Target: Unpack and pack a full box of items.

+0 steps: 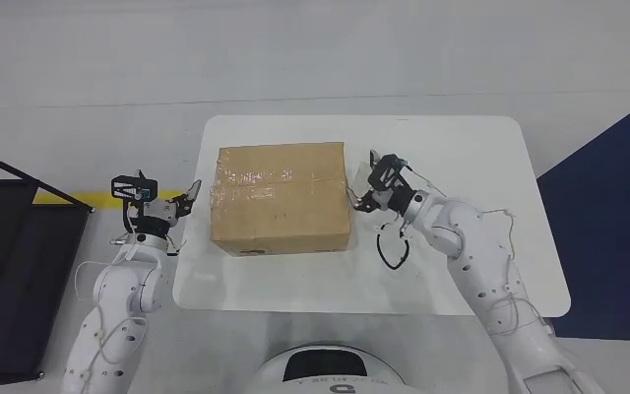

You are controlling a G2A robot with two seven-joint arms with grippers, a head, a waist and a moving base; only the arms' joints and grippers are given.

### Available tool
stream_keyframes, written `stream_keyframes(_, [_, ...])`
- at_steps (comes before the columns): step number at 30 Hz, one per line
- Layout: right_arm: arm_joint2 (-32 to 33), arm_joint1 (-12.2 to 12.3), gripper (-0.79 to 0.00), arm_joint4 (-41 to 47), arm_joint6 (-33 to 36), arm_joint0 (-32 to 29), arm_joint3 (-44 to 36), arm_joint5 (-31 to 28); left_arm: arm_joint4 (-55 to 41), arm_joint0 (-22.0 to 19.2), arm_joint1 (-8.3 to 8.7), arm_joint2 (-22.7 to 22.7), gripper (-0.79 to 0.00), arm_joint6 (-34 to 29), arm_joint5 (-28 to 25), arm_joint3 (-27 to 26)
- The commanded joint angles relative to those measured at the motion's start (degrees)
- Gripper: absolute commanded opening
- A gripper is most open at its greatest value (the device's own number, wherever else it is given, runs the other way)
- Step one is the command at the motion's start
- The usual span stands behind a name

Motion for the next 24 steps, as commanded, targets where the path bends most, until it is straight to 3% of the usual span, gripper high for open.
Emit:
stream_keyframes(1, [0.5, 0.3, 0.0, 1.2, -0.6, -0.1, 0.1, -4.3, 0.0, 0.0, 0.0, 0.0, 0.0, 0.0, 0.0, 0.0])
stream_keyframes(9, [1.4, 1.4, 0.0, 3.6, -3.4, -0.8, -0.2, -18.1, 0.0, 0.0, 0.0, 0.0, 0.0, 0.0, 0.0, 0.0])
stream_keyframes(15, [-4.1, 3.6, 0.0, 4.4, -5.3, -1.0, -3.5, -18.1, 0.0, 0.0, 0.0, 0.0, 0.0, 0.0, 0.0, 0.0])
stream_keyframes(24, [-14.4, 10.1, 0.0, 4.8, -10.6, 2.3, -6.2, -18.1, 0.0, 0.0, 0.0, 0.0, 0.0, 0.0, 0.0, 0.0])
